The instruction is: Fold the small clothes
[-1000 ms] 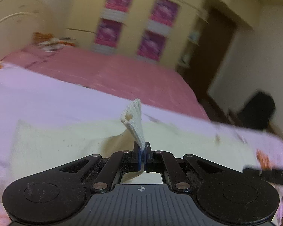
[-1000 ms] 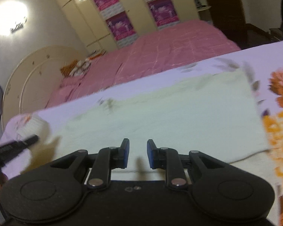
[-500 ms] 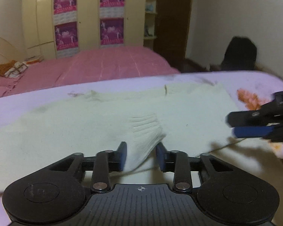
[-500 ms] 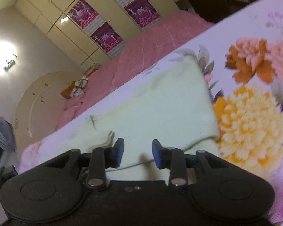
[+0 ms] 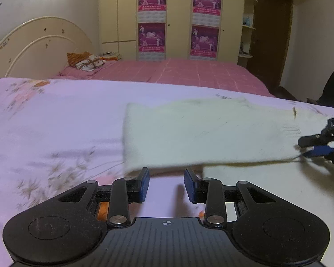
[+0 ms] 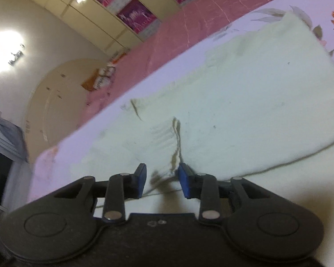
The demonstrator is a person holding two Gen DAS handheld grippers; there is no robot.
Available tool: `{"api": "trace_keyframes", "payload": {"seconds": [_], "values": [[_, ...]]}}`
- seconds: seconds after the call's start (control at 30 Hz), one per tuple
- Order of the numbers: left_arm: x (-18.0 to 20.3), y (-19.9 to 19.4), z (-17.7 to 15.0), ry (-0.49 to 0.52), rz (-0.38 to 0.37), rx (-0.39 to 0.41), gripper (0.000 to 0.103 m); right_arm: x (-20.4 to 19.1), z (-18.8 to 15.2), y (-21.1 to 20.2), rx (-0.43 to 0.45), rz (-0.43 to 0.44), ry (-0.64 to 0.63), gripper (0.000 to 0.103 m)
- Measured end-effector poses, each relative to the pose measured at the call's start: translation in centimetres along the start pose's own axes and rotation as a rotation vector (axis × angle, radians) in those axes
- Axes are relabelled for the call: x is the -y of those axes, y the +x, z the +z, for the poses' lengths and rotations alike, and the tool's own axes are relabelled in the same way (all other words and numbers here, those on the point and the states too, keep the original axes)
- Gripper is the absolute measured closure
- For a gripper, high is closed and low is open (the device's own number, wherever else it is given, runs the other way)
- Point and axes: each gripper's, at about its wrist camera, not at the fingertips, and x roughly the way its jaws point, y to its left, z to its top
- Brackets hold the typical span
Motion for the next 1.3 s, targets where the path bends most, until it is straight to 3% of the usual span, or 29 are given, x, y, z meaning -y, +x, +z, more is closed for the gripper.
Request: {"api": "trace_keyframes", "payload": {"seconds": [0.07,0.2,0.37,0.43,0.5,0.53,0.87,0.97,1.13,1.2,1.3], "values": [[-0.2,0.4,-0.3,-0.021,-0.005,-0.009,0.068,-0.7,-0.1,0.4,0.008,-0.022,-0.014,0.075],[-1.0,1.4,-1.4,-0.07,-0.029,-0.024,0.068,-1.4,-0.2,0.9,-0.011,-0.029,-0.058,0.097],[-1.6,3.5,-1.6,-0.108,-0.038,-0.026,0.068,-2.7,-0.2,-1.4,0.08,-0.034,-0.169,0.098],[-2.0,4.1,-1.2,-0.17,-0.097,-0.021,0.068,-2.8,0.0,-2.3,0.106,-0.042,-0.182,0.098],[-2.0,4.6,-1.1,-0.202,-0.117,-0.028,0.038,-2.6,0.3,-3.0,0.12,-0.049,-0.189,0.098],[-1.7,4.7,-1.3,-0.199,-0.112,-0.02,0.036,-2.5,0.5,-3.3,0.132,-0.055,-0.192,0.098],[0.1,6.4,-0.5,-0.135,-0.076,-0.025,0.037,0.0,2.1,-6.5,0.22,-0.076,-0.157,0.098],[0.3,6.9,0.2,-0.13,-0.09,-0.027,0.047,1.0,2.3,-7.2,0.232,-0.086,-0.144,0.098],[0.9,7.1,0.3,-0.099,-0.085,-0.032,0.05,2.7,2.5,-8.1,0.246,-0.107,-0.117,0.098],[0.8,7.0,0.3,-0.102,-0.1,-0.034,0.059,3.5,2.6,-8.3,0.249,-0.119,-0.108,0.098],[1.1,6.9,0.4,-0.091,-0.098,-0.034,0.059,4.6,2.6,-8.6,0.249,-0.133,-0.092,0.098]]}}
